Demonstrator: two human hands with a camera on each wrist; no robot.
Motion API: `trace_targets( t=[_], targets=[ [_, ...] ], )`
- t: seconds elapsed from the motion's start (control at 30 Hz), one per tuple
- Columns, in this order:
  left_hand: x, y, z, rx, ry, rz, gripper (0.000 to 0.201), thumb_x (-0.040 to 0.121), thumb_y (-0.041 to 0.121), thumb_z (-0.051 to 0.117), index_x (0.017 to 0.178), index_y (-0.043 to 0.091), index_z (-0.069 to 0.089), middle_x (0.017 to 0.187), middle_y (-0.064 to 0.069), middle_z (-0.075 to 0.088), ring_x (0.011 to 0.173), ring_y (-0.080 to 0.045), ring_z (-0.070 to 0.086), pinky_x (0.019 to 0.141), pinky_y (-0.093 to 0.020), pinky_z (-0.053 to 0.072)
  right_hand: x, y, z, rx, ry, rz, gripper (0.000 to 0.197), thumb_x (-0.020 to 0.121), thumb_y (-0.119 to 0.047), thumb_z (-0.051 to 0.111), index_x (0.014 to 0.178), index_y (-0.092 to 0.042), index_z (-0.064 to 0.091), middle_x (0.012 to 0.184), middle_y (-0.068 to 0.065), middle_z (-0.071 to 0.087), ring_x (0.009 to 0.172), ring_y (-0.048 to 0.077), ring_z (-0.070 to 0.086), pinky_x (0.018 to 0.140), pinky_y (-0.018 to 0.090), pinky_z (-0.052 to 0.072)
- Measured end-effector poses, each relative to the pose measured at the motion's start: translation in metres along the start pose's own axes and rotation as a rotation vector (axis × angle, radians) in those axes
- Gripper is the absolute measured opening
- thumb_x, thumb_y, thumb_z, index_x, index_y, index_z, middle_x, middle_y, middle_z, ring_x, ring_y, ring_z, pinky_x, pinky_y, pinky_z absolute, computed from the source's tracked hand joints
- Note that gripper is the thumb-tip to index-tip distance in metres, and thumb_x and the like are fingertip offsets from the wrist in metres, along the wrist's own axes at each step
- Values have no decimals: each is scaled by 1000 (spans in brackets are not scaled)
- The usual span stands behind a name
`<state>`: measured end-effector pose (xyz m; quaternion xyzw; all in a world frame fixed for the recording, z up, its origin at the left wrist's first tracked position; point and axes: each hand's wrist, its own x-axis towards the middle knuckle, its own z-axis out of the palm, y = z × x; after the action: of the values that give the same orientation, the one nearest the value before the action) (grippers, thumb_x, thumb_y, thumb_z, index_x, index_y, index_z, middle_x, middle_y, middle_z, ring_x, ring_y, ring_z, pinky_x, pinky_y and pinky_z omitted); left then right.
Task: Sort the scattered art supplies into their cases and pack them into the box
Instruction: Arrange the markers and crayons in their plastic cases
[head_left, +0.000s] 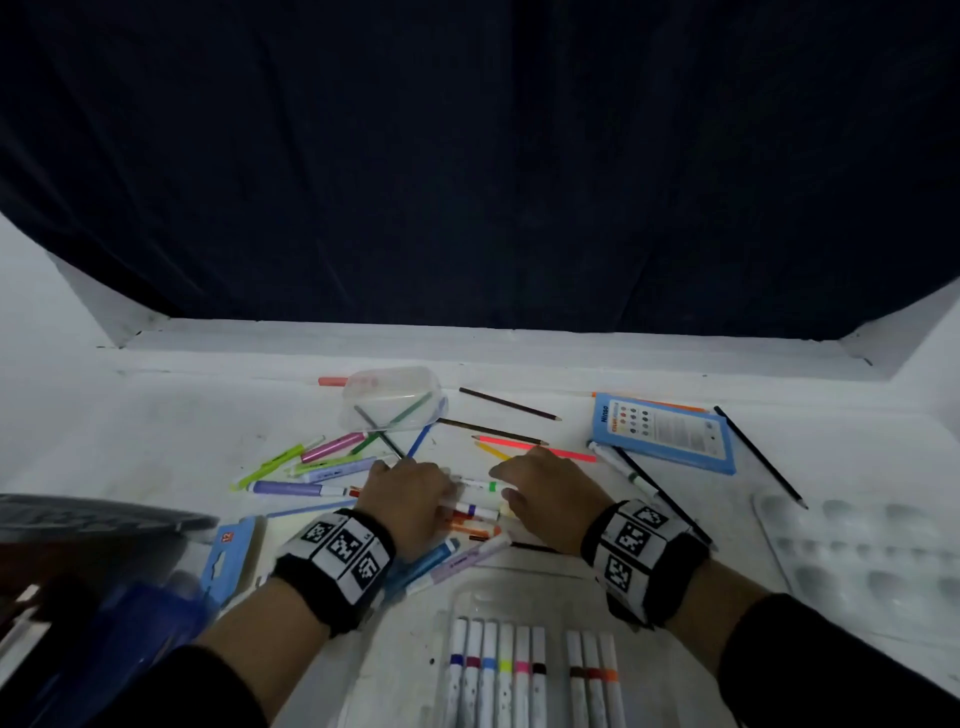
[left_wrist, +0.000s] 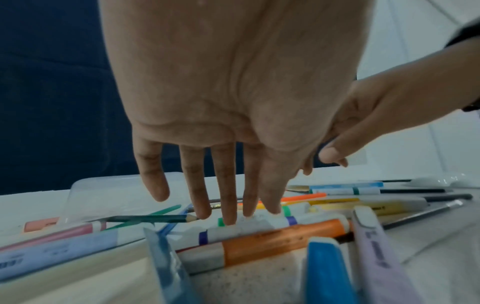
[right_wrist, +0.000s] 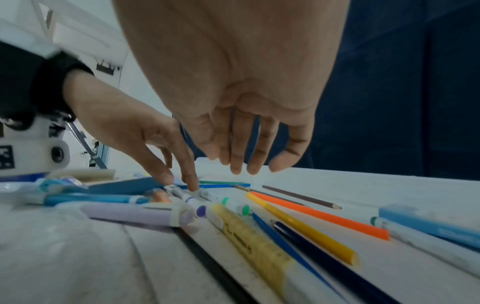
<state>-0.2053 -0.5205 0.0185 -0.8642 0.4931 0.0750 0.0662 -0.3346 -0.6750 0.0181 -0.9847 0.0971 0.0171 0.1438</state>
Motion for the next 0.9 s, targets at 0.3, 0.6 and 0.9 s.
trace_targets(
  t=[0.3,0.6,0.9],
  targets=[
    [9,2,2,19,30,6,17,89,30,57,105,32,61,108,7,67,110,-20,56,96,-43,30,21,10,16,-167,-131,-20,28,97,-17,48,120,-24,63,124,3,58,119,25,44,95,41,37],
    [-22,16,-9,-107,124,71,7,88,33,63,95,31,62,96,6,70,95,-17,63,78,-31,36,-15,30,12,140,-106,112,19,93,-22,57,99,-17,75,105,7,71,95,24,65,86,31,51],
    [-86,46,-10,-998,247,70,40,81,36,78,113,42,55,77,4,68,61,-11,65,65,-27,51,-83,45,-8,294,114,165,14,86,-12,62,89,-8,75,92,6,73,85,18,66,79,28,50]
  ],
)
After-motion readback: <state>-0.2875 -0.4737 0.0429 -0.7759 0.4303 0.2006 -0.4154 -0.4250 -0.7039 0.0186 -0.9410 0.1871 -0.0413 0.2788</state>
